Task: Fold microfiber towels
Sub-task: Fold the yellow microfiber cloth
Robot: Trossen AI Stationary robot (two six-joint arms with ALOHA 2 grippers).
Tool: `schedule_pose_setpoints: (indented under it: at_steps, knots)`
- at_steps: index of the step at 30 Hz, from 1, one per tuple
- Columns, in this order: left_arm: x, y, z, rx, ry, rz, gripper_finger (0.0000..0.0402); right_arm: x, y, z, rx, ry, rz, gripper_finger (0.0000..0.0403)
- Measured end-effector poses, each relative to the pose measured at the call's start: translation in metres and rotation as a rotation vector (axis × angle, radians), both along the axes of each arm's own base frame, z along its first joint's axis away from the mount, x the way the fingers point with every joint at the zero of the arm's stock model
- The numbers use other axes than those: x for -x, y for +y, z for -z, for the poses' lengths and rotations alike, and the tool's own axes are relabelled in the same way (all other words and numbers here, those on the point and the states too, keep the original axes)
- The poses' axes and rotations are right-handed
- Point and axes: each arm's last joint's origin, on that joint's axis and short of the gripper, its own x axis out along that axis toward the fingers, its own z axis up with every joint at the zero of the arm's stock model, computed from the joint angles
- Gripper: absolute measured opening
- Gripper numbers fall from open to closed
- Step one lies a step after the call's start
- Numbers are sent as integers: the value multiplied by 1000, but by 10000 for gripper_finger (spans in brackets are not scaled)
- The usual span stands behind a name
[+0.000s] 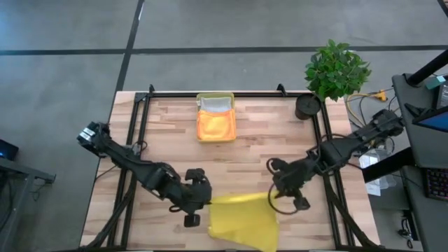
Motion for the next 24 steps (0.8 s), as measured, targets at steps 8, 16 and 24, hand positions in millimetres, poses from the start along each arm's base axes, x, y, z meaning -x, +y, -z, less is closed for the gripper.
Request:
schedule_pose_setpoints:
  at_steps: [8, 16, 24]
  knots:
    - [29, 36, 50, 54, -128, -167, 0, -5, -35, 38, 43, 51, 114, 8]
    - [44, 78, 111, 60, -146, -310, 0, -13, -69, 86, 141, 121, 209, 8]
    - [39, 104, 148, -28, -75, -433, 0, -33, -88, 118, 253, 147, 187, 9]
